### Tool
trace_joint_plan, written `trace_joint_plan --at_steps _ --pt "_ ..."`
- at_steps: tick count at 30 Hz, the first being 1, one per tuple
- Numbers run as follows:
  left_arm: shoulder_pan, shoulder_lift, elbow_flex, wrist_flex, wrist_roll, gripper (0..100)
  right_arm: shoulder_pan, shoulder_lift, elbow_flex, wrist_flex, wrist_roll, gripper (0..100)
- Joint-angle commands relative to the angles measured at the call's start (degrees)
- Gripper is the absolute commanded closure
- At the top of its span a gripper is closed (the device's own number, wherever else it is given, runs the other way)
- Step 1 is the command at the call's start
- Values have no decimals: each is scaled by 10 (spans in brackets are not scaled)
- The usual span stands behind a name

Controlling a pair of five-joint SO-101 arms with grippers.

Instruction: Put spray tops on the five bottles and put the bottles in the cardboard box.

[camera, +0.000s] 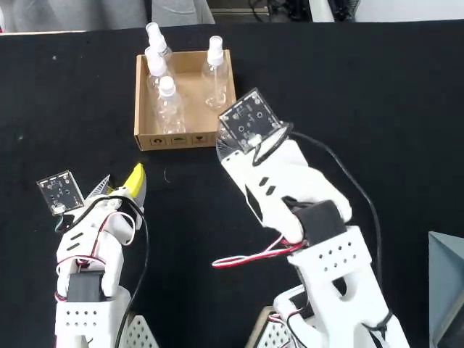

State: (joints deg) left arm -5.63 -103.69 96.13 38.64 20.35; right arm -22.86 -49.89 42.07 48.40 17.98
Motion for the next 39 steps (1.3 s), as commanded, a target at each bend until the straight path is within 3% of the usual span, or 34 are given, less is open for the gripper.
trace_joint_plan --at_steps 1,12,28,39 --pt "-4 -1 13 3 -5 783 -11 4 -47 -2 -52 897" --pt "-4 -1 13 3 -5 783 -14 46 -48 -64 -85 896" --pt "-4 -1 13 3 -5 783 10 214 -48 -259 -85 896" --pt "-4 -1 13 3 -5 783 18 254 -44 -313 -85 895"
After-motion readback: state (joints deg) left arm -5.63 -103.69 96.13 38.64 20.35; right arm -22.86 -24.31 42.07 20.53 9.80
